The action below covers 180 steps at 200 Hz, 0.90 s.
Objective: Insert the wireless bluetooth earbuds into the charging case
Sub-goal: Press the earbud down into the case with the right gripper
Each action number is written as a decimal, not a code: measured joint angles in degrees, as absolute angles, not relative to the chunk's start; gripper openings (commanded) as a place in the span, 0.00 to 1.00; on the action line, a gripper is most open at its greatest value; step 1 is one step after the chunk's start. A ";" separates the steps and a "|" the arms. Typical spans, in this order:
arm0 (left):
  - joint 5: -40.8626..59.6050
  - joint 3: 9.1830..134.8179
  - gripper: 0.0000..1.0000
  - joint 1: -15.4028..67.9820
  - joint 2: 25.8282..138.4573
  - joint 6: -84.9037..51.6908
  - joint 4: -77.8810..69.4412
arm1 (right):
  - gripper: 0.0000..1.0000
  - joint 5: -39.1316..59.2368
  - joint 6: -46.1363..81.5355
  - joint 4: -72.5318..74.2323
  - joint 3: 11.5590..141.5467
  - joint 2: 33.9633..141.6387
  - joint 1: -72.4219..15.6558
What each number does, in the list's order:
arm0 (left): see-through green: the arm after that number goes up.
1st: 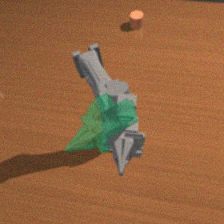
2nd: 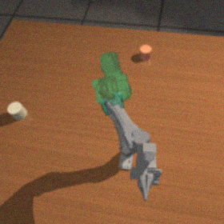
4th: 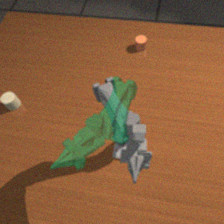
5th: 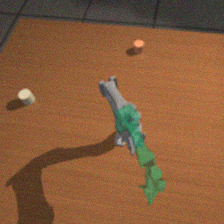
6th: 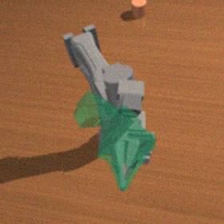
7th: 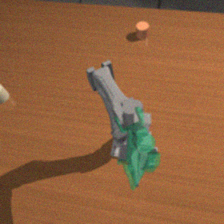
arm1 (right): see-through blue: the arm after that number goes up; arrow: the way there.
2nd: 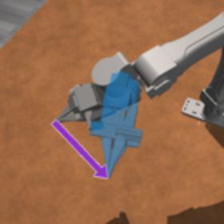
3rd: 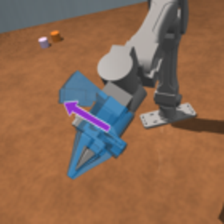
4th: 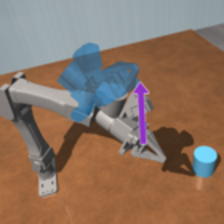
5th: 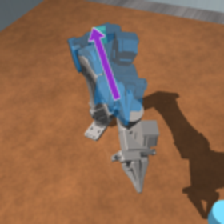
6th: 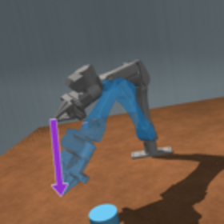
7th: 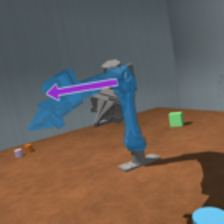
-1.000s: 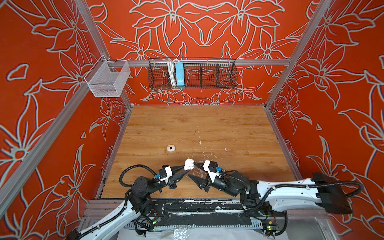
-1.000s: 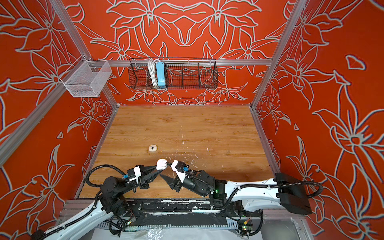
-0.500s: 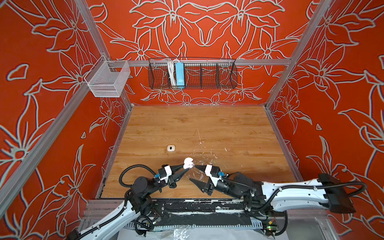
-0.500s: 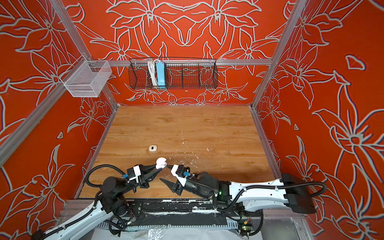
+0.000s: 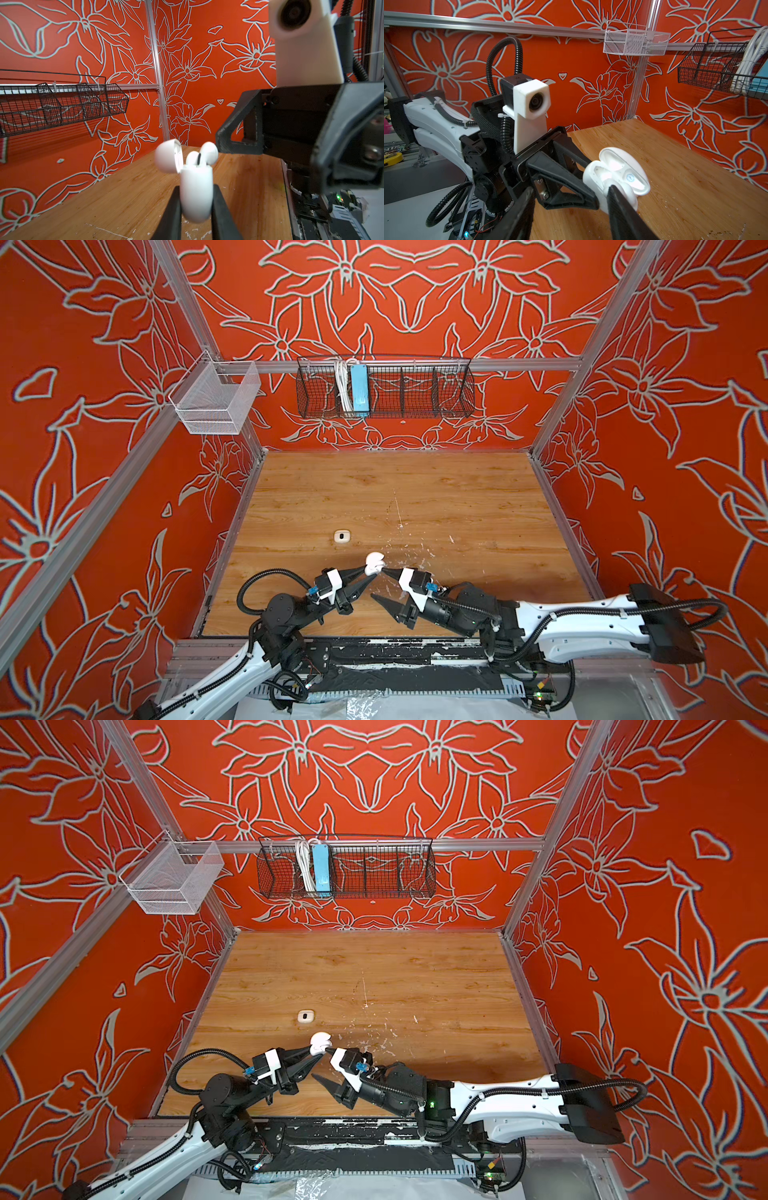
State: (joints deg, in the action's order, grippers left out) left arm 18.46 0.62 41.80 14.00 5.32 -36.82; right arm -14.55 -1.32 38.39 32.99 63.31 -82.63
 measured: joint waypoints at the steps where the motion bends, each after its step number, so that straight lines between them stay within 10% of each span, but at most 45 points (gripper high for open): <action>1: 18.48 0.62 0.00 41.80 14.00 5.32 -36.82 | 0.58 -14.55 -1.32 38.39 32.97 63.31 -82.63; 138: 18.72 0.62 0.00 41.80 14.00 5.32 -36.69 | 0.57 -18.02 -1.34 37.87 32.97 64.23 -82.63; 180: 18.68 0.62 0.00 41.80 13.82 5.34 -36.25 | 0.43 -17.91 -0.75 37.98 33.30 65.36 -82.63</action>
State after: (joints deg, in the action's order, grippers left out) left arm 18.68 0.62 41.80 13.82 5.34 -36.25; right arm -17.91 -0.75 37.98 33.30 65.36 -82.63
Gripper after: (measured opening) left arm 0.208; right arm 0.466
